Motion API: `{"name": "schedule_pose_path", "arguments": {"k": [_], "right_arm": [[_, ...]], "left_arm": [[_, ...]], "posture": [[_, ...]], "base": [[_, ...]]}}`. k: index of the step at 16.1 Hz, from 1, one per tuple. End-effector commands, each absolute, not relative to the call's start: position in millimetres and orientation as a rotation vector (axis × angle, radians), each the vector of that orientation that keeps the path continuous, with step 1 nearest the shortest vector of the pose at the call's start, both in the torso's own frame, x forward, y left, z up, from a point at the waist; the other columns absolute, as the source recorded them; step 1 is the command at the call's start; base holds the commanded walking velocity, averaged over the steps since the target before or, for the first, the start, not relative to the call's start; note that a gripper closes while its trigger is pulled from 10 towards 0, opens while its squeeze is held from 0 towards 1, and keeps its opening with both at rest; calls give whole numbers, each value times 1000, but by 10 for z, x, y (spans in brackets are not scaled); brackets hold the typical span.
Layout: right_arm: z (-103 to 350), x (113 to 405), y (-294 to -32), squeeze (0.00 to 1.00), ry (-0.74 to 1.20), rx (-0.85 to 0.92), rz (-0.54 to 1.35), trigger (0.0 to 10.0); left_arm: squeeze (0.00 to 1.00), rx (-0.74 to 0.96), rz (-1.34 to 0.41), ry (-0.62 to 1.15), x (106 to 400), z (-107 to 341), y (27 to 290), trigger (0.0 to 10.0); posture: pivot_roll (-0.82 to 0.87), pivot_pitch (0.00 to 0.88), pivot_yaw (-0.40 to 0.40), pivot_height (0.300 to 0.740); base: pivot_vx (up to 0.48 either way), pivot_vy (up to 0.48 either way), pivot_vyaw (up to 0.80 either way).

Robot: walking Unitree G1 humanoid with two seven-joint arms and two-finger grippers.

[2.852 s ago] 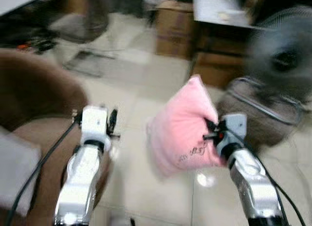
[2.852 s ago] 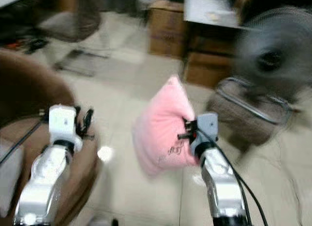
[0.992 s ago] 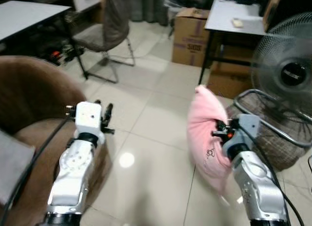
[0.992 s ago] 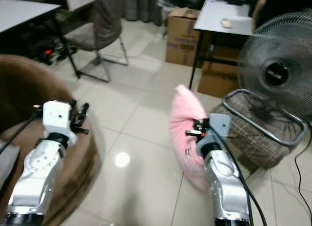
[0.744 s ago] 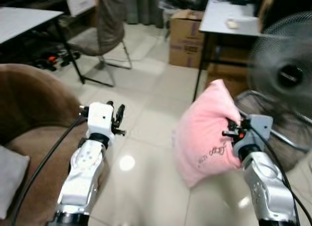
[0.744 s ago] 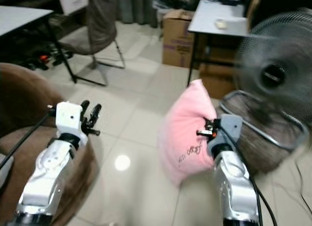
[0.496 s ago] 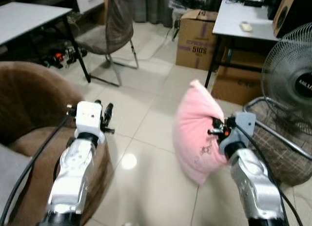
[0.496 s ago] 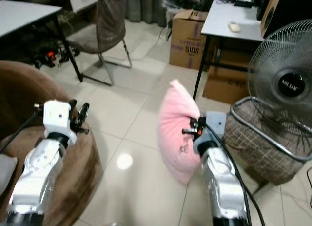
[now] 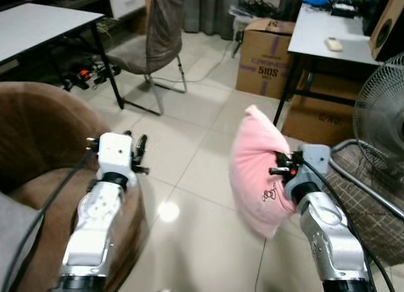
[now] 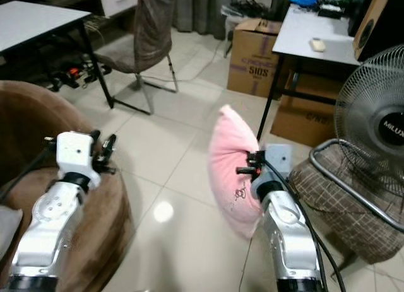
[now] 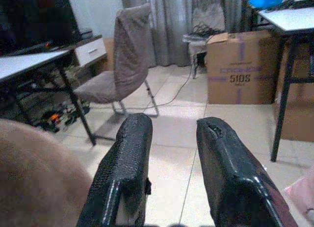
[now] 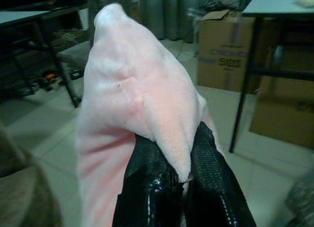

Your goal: Move the pillow to the sofa from floor

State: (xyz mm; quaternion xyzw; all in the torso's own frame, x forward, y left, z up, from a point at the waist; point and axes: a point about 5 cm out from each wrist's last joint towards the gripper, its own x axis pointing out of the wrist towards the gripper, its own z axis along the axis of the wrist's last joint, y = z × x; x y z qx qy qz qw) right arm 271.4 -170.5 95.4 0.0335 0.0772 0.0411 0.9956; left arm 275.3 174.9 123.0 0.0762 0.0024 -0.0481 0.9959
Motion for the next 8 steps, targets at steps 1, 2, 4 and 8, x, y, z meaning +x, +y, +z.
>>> {"name": "schedule_pose_path", "arguments": {"k": [1, 2, 4, 8], "right_arm": [[1102, 2757, -1779, 0, 82, 17, 72, 10000], [1108, 2764, -1764, 0, 77, 11, 78, 10000], [1109, 2777, -1750, 0, 76, -2, 82, 10000], [1119, 2801, -1748, 0, 72, -9, 88, 10000]], "left_arm": [[145, 149, -118, -8, 2778, 1260, 1674, 10000], [149, 150, -120, -8, 2778, 1261, 1673, 10000], [149, 150, -122, -10, 2786, 1265, 1674, 10000], [149, 152, -123, -13, 2794, 1276, 1677, 10000]], "posture": [[96, 0, 31, 740], [96, 0, 31, 740], [98, 0, 32, 740], [101, 0, 30, 740]], "base": [[398, 0, 0], [390, 0, 800], [394, 0, 800], [385, 0, 800]]}}
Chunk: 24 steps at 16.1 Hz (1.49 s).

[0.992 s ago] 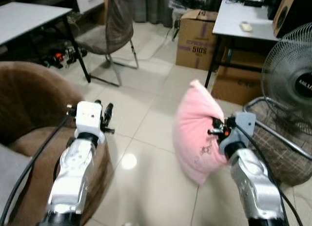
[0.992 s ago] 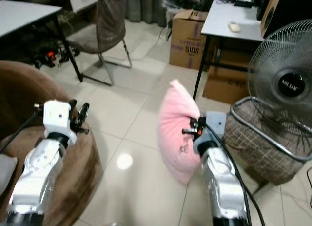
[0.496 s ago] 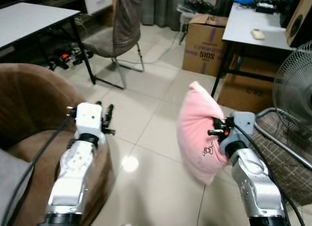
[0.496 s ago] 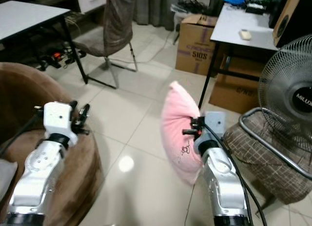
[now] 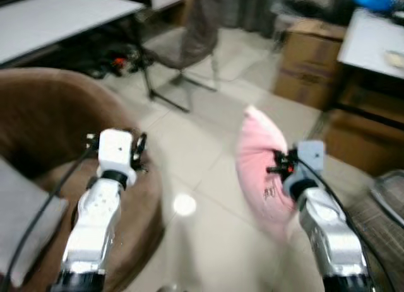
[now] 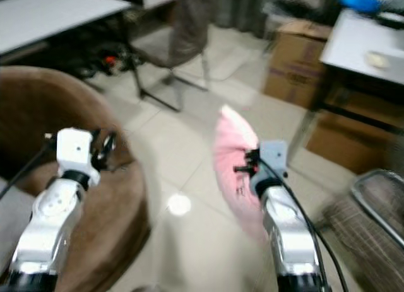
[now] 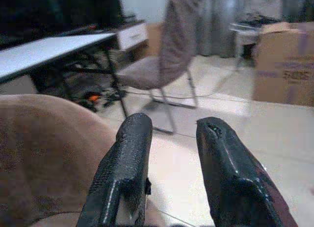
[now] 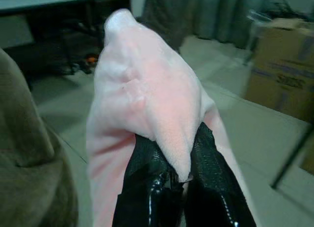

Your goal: Move the pillow to the sofa from floor

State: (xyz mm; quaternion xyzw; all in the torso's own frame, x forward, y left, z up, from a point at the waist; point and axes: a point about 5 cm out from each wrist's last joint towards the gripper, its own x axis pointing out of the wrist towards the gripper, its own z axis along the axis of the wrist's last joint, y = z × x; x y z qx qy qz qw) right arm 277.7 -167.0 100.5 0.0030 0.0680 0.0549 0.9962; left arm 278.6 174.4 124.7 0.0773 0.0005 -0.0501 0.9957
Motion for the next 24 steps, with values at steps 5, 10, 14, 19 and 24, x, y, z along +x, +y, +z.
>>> {"name": "schedule_pose_path", "arguments": {"k": [5, 10, 14, 19, 24], "right_arm": [[1153, 2827, -1710, 0, 57, -5, 105, 10000], [1250, 2885, -1685, 0, 24, 1, 156, 10000], [1305, 2918, -1614, 0, 11, 113, 221, 10000], [1393, 2928, -1454, 0, -23, 78, 348, 10000], [1545, 2926, -1369, 0, -72, 110, 430, 10000]], "left_arm": [[149, 163, -130, -20, 2792, 1297, 1674, 10000], [149, 175, -134, -24, 2787, 1315, 1674, 10000], [122, 193, -157, -33, 2784, 1367, 1635, 10000], [137, 220, -152, -43, 2769, 1397, 1648, 10000], [137, 229, -152, -41, 2754, 1401, 1654, 10000]], "posture": [[106, 0, 29, 740], [113, 0, 25, 740], [125, 0, 17, 740], [139, 0, 13, 740], [143, 0, 13, 740]], "base": [[378, 0, 800], [369, 0, 800], [83, 0, 600], [0, -190, 105], [0, -480, 694]]}}
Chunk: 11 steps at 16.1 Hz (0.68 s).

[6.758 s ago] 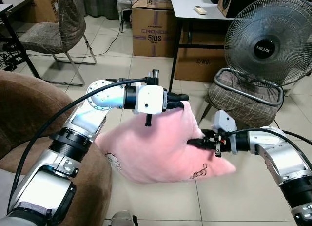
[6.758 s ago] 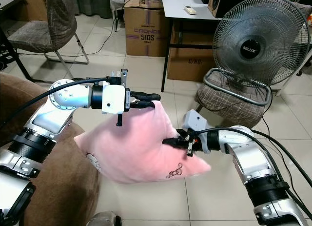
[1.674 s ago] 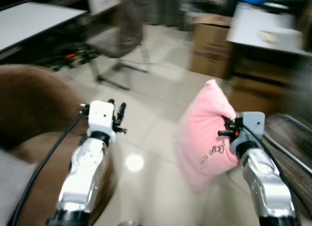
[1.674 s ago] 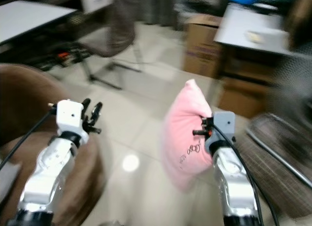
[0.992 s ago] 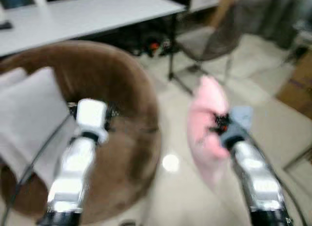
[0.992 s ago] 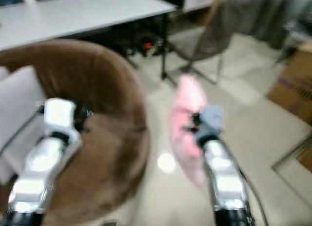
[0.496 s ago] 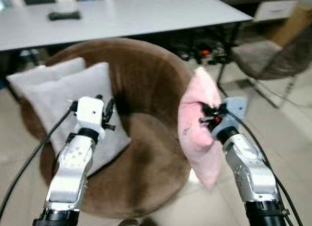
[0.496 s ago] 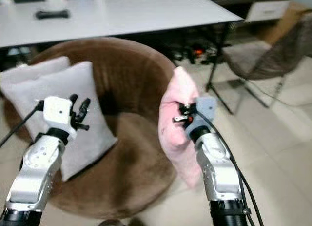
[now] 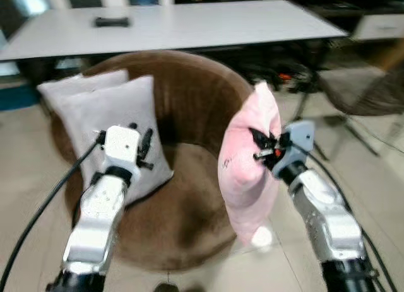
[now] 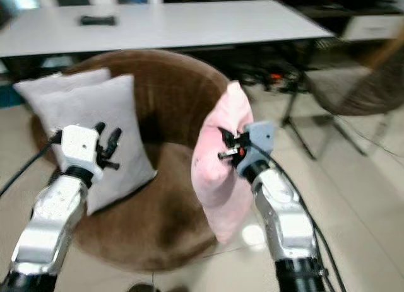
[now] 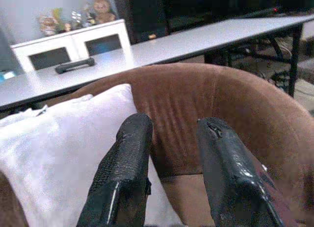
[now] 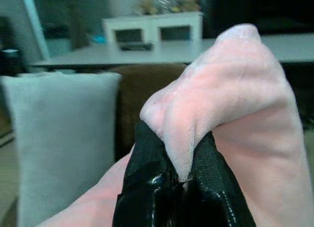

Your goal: Move the pillow to the sofa from floor

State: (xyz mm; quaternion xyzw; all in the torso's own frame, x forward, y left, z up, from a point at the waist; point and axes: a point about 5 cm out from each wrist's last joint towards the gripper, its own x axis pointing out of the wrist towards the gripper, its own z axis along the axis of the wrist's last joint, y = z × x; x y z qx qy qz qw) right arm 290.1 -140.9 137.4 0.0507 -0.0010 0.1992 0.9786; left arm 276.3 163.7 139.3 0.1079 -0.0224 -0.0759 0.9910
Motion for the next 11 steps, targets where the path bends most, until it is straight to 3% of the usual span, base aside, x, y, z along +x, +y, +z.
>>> {"name": "schedule_pose_path", "arguments": {"k": [1, 8, 11], "right_arm": [[1575, 2922, -1356, 0, -81, 110, 449, 10000], [1546, 2854, -1221, 0, -53, 183, 522, 10000], [1477, 2921, -1295, 0, -23, 172, 405, 10000]], "left_arm": [[137, 230, -153, -40, 2750, 1400, 1653, 10000], [133, 256, -102, -71, 2735, 1451, 1725, 10000], [141, 259, -115, -81, 2718, 1468, 1727, 10000]], "posture": [[143, 0, 13, 740], [155, 0, 11, 740], [159, 0, 11, 740]], "base": [[0, -480, 712], [0, 0, 0], [191, 0, 0]]}}
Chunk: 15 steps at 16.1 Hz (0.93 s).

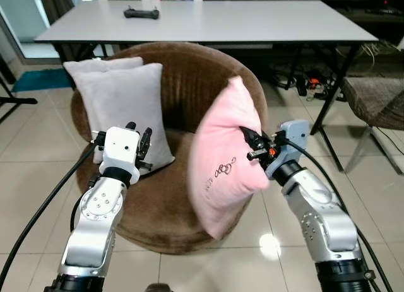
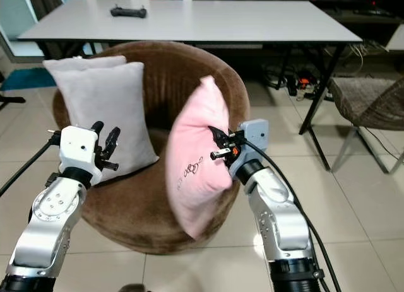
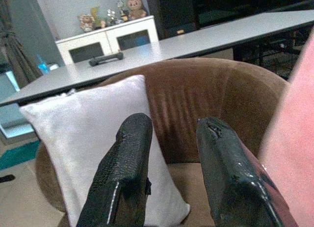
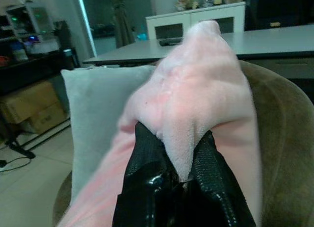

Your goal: Move the pillow to the sofa from floor

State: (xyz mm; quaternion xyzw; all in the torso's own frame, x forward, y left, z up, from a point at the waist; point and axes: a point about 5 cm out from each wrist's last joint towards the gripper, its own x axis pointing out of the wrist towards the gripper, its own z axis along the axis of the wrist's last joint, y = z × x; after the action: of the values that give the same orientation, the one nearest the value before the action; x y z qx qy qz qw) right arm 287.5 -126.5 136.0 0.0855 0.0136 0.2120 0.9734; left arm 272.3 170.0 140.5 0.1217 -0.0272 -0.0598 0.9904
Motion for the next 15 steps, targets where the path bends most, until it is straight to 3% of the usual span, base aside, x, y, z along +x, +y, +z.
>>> {"name": "schedule_pose_path", "arguments": {"k": [1, 8, 15], "right_arm": [[1472, 2931, -1312, 0, -23, 180, 385, 10000], [1448, 2923, -1285, 0, -21, 173, 367, 10000], [1514, 2911, -1143, 0, -42, 172, 488, 10000]], "left_arm": [[137, 259, -116, -82, 2716, 1470, 1727, 10000], [141, 263, -130, -85, 2719, 1468, 1718, 10000], [145, 266, -132, -92, 2682, 1464, 1720, 10000]], "posture": [[158, 0, 13, 740], [153, 0, 15, 740], [172, 0, -3, 740]], "base": [[326, 0, 0], [407, 0, 0], [424, 0, 800]]}}
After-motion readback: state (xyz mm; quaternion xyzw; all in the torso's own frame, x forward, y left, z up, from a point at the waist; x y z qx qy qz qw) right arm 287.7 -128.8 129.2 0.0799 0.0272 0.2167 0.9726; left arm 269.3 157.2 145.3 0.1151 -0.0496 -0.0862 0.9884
